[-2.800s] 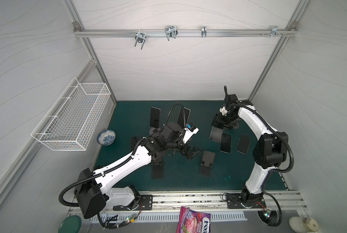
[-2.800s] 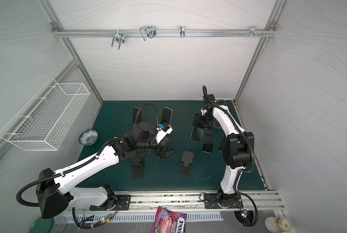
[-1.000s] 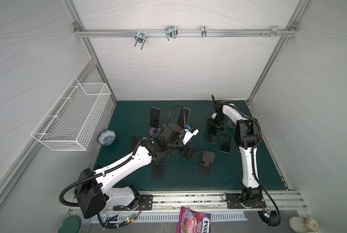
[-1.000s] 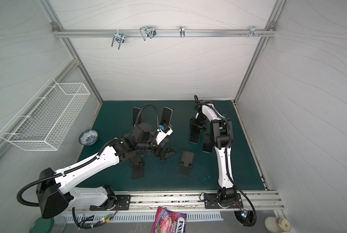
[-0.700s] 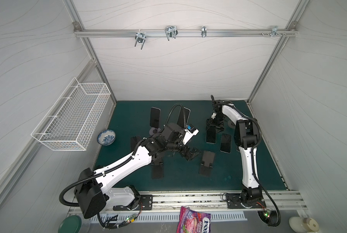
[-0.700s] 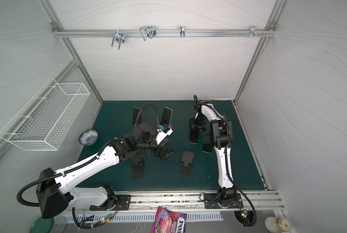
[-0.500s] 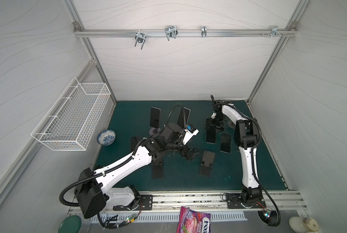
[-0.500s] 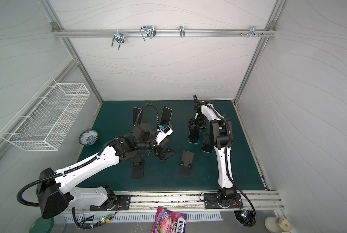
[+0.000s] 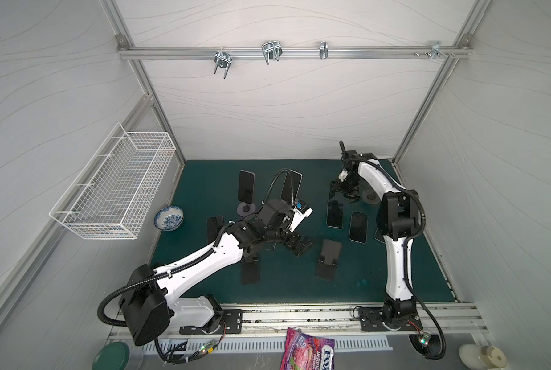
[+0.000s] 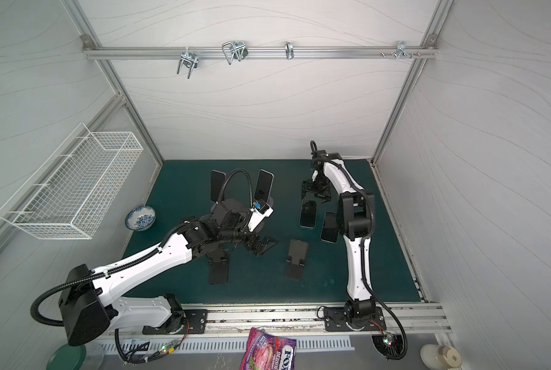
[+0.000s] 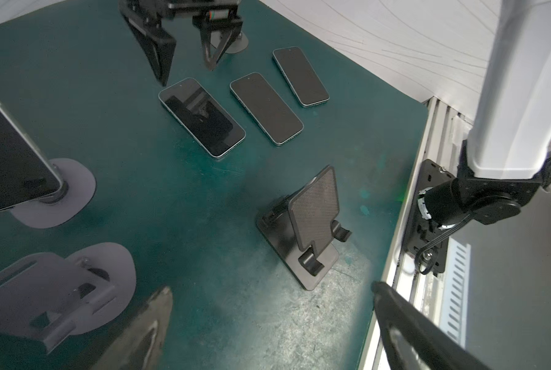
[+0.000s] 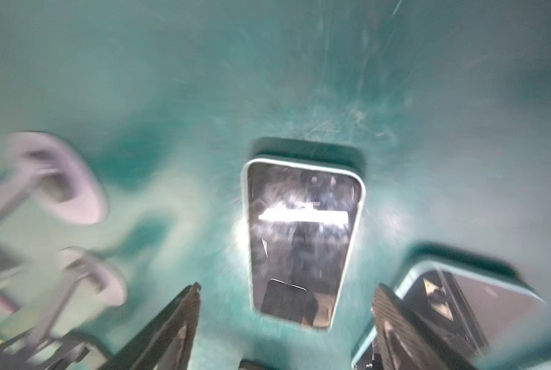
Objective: Remove the phone from the phone stand
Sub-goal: Place the phone to the middle-right of the table.
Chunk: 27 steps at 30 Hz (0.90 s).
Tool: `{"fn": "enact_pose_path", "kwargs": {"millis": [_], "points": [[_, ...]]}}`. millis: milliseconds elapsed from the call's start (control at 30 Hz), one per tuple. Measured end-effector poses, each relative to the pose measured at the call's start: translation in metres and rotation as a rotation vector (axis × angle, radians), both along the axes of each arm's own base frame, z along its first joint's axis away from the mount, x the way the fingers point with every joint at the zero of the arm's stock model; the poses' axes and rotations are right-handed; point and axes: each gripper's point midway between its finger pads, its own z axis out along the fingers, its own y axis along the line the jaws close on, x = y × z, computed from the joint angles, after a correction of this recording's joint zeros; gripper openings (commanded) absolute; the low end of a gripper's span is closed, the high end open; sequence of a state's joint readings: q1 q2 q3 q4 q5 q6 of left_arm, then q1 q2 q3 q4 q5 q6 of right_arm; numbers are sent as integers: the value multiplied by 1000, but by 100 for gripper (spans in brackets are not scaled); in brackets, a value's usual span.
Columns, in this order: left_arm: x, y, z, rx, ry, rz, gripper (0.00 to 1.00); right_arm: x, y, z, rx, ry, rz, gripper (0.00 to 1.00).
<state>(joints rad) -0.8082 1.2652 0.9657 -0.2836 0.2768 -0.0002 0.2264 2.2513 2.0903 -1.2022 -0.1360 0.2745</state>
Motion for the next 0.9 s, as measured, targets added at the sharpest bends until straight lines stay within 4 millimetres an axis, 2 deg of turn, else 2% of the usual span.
{"fn": "enact_pose_path", "kwargs": {"millis": [167, 333, 500, 633, 900], "points": [[4, 8, 8, 25, -12, 40, 98, 1, -2, 70, 27, -151, 9, 86], [6, 15, 30, 3, -29, 94, 98, -14, -4, 114, 49, -229, 11, 86], [5, 25, 42, -5, -35, 141, 97, -32, -4, 140, 79, -264, 21, 86], [5, 35, 44, 13, -35, 184, 96, -48, -4, 152, 103, -272, 30, 85], [9, 51, 66, 36, -56, 259, 96, -84, 12, 177, 137, -303, 86, 86]]}}
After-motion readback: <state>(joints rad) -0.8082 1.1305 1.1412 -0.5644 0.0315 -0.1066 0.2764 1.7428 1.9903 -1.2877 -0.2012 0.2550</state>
